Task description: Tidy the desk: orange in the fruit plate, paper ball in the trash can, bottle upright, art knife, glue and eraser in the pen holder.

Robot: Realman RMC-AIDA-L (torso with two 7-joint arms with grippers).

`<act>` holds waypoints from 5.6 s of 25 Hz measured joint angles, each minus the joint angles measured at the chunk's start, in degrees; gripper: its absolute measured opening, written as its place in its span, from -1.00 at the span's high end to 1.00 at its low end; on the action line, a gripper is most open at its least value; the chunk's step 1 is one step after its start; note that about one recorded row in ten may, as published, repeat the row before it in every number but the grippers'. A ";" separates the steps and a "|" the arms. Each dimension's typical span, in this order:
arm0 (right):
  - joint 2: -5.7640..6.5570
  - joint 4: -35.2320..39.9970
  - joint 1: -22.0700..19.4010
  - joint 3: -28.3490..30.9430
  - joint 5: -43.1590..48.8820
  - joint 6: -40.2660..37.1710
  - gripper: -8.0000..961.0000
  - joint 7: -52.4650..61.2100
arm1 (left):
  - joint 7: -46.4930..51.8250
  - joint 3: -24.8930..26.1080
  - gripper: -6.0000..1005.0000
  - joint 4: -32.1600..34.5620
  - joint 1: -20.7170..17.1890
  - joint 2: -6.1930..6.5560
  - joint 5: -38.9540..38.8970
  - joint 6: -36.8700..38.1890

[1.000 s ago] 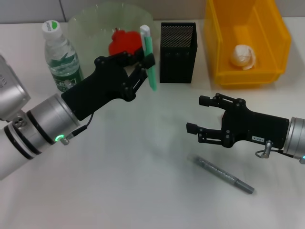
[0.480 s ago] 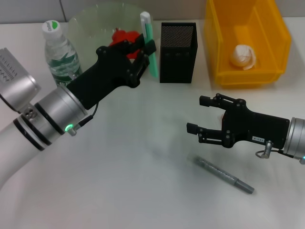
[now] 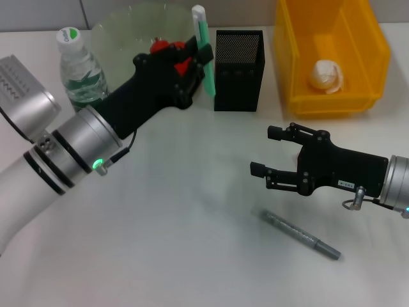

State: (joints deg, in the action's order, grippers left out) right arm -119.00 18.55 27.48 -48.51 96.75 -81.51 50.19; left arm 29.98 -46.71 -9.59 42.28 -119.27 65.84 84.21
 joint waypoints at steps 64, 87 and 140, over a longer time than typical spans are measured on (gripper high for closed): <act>0.54 0.25 -0.41 0.17 0.46 -3.36 -0.58 2.02 | -19.09 56.43 0.54 -9.59 10.59 0.00 36.51 -32.46; 0.17 0.35 -0.23 0.08 0.46 -2.69 -0.57 1.58 | -19.09 57.16 0.51 -10.41 9.66 0.01 37.09 -33.06; 0.18 0.44 0.47 0.09 0.46 -2.60 -0.55 1.46 | -18.96 59.01 -0.69 -11.13 9.19 0.00 38.40 -33.04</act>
State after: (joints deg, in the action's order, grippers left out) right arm -118.83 18.99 27.95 -48.43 97.21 -84.11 51.65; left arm 11.03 12.31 -20.72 51.48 -119.27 104.24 51.17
